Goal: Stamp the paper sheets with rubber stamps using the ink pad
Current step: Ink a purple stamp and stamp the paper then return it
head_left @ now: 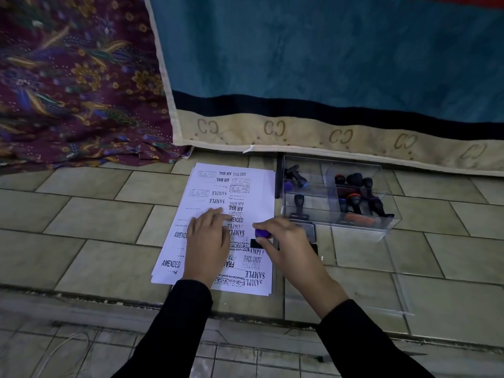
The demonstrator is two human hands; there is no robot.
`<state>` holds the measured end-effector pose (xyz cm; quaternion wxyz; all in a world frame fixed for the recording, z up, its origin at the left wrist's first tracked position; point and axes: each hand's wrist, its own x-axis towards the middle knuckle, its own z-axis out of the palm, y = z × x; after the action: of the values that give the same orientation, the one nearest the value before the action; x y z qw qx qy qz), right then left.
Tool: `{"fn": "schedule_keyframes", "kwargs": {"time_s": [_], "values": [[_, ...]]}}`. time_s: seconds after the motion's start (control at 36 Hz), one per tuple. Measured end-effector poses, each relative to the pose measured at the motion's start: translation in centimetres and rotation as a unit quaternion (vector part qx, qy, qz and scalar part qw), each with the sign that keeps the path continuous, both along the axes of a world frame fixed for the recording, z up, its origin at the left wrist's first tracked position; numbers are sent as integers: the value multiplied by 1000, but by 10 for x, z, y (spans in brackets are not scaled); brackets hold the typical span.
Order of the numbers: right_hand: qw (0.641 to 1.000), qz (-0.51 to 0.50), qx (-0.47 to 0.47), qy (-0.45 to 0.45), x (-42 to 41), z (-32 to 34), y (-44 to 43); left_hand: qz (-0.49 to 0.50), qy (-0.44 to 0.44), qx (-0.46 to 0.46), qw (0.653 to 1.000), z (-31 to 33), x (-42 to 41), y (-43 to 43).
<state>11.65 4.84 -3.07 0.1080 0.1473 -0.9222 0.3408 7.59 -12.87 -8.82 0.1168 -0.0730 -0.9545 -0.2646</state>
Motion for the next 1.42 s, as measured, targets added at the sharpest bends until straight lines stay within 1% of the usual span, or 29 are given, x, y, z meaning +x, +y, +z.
{"fn": "schedule_keyframes", "kwargs": {"time_s": [0.11, 0.25, 0.89, 0.97, 1.03, 1.11, 1.17, 1.25, 1.33, 1.42], "values": [[1000, 2, 21, 3, 2, -4, -5, -1, 1, -5, 1000, 0, 0, 0], [1000, -14, -8, 4, -2, -2, -6, -1, 1, -9, 1000, 0, 1, 0], [999, -22, -12, 47, 17, -12, -7, -2, 5, -11, 1000, -1, 1, 0], [997, -43, -49, 45, 16, -7, -2, -3, 4, -11, 1000, -1, 1, 0], [991, -90, -91, 36, 13, 3, 7, -3, 2, -11, 1000, -1, 1, 0], [969, -146, -198, 18, 0, 24, 26, -1, -1, -13, 1000, -1, 1, 0], [961, -171, -217, 29, -12, 36, 42, 0, -3, -13, 1000, 0, 1, 0], [957, -214, -194, 29, -31, 45, 68, 2, -4, -12, 1000, 0, 1, 0], [956, -234, -176, 24, -52, 45, 89, 2, -6, -7, 1000, 0, 1, 0], [963, -249, -99, -28, -72, 39, 103, 0, -4, -8, 1000, 0, 1, 0]]}}
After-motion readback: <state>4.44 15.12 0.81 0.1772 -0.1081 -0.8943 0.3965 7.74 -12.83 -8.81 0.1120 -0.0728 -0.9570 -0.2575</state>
